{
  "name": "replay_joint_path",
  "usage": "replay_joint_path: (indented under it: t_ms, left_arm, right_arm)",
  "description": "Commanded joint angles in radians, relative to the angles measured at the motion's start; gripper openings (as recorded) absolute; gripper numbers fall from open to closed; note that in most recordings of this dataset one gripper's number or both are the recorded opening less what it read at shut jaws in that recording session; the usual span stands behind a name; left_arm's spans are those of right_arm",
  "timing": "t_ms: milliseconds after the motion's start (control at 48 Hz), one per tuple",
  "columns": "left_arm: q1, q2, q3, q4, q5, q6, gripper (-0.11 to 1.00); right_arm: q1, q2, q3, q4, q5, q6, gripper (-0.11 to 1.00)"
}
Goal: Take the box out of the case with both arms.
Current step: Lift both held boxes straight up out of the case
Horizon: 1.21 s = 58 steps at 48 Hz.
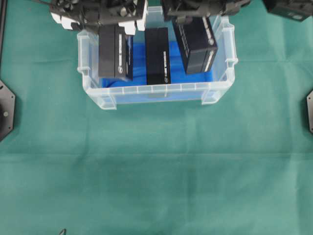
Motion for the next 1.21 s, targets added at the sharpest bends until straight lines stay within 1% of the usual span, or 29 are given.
replay_joint_path:
  t_ms: [0,396,688,812,1188]
  left_arm:
    - [-0.006,-0.037,-0.078,0.003,0.034,0.002,0.64]
    - [-0.015,-0.025,-0.290,0.003,0.196,0.006,0.64]
    - [-0.021,0.017,-0.400,0.003,0.256,0.008,0.64]
    - [-0.021,0.029,-0.423,0.003,0.282,0.008,0.64]
    - [-0.031,0.026,-0.417,0.009,0.290,0.005,0.64]
  right_arm:
    - [-0.005,-0.041,-0.064,-0.011,0.025,-0.008,0.65]
    - [0.008,-0.041,-0.213,-0.012,0.089,-0.011,0.65]
    - [0.032,-0.041,-0.296,-0.017,0.161,-0.011,0.65]
    - [0.038,-0.041,-0.310,-0.028,0.178,-0.011,0.65]
    - [0.052,-0.041,-0.311,-0.029,0.189,-0.011,0.65]
